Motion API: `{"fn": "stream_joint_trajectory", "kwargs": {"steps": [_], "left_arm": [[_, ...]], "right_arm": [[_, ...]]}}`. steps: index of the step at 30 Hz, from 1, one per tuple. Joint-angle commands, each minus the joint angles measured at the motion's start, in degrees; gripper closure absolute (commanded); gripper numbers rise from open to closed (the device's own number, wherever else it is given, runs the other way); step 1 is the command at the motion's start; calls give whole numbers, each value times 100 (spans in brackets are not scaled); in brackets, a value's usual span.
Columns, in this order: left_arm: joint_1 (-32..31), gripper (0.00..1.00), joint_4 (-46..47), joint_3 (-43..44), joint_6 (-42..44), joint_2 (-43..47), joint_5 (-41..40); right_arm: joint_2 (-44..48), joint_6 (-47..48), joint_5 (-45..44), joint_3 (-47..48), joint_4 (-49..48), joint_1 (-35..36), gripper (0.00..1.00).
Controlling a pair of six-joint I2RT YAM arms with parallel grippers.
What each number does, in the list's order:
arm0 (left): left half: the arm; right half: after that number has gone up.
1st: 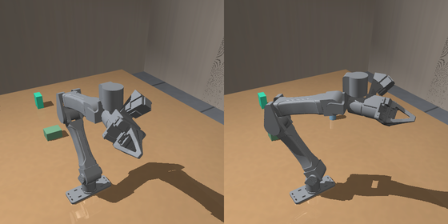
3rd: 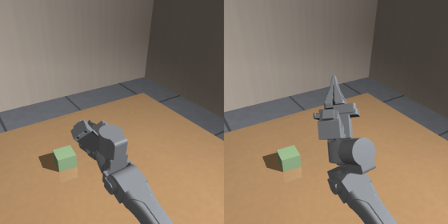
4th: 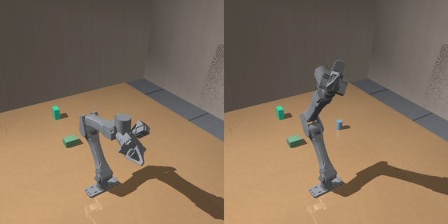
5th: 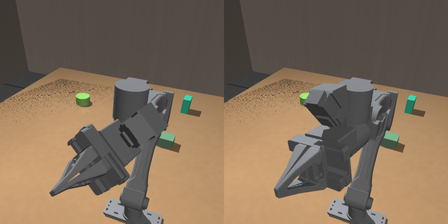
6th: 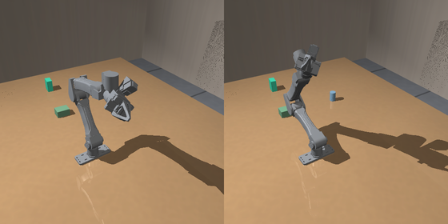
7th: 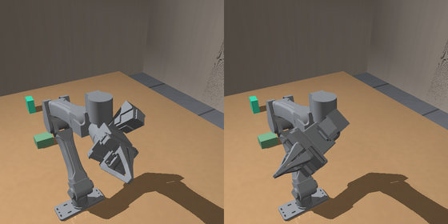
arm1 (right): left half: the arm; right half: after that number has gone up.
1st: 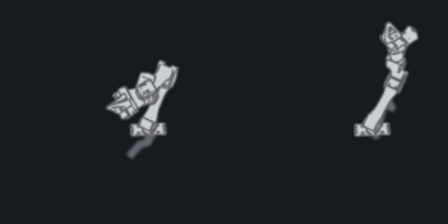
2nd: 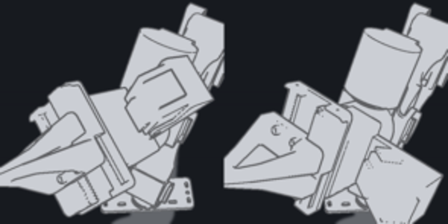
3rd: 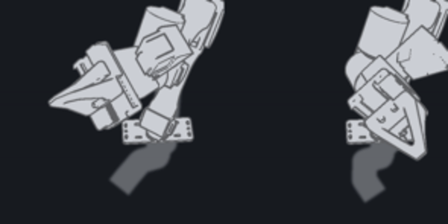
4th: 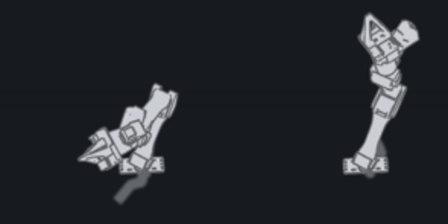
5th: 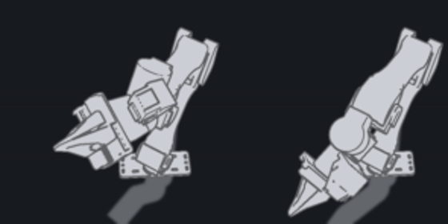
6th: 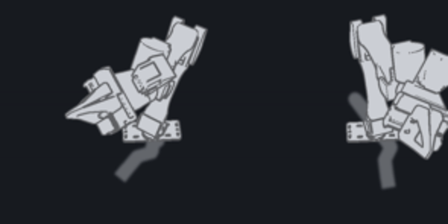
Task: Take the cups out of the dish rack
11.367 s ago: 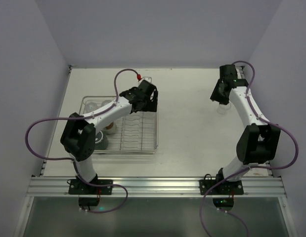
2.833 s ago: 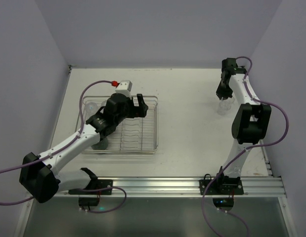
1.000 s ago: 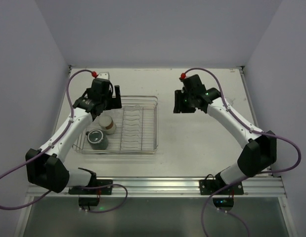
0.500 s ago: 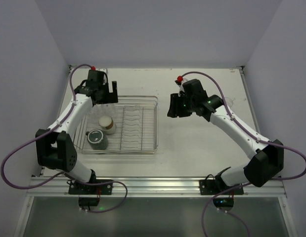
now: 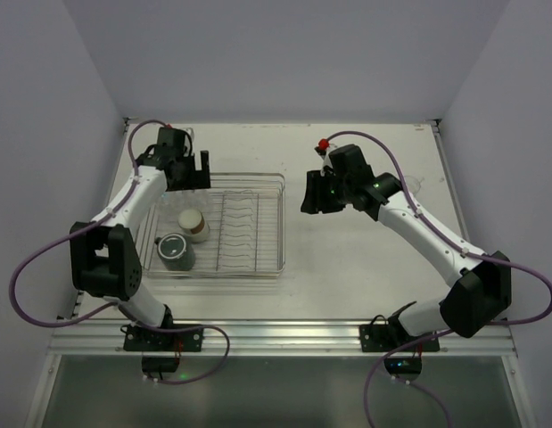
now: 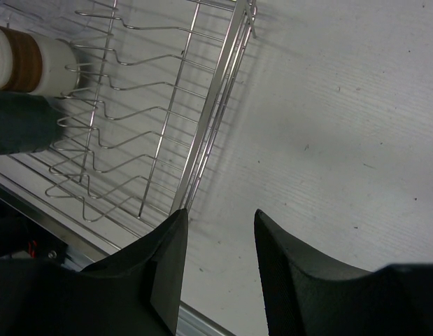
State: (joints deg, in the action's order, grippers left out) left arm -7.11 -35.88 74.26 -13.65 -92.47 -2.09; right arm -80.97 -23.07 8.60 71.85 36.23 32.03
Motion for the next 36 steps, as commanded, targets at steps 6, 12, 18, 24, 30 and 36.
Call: {"fn": "stream_joint_trajectory", "kwargs": {"steps": [6, 12, 18, 24, 30, 36], "left_arm": [[61, 8, -59, -17, 293, -228, 182], [61, 10, -86, -61, 301, -202, 182], [61, 11, -95, -78, 319, -263, 182], [61, 11, -95, -78, 389, -263, 314], [61, 21, -95, -96, 389, -298, 340], [61, 43, -77, -140, 328, -325, 402]], "right_arm": [[178, 75, 63, -127, -221, 5, 54], [187, 74, 89, -181, -239, 5, 54], [187, 75, 98, -189, -257, 5, 54], [178, 66, 115, -233, -292, 5, 54], [187, 57, 133, -260, -301, 5, 54], [178, 57, 150, -260, -318, 5, 54]]}}
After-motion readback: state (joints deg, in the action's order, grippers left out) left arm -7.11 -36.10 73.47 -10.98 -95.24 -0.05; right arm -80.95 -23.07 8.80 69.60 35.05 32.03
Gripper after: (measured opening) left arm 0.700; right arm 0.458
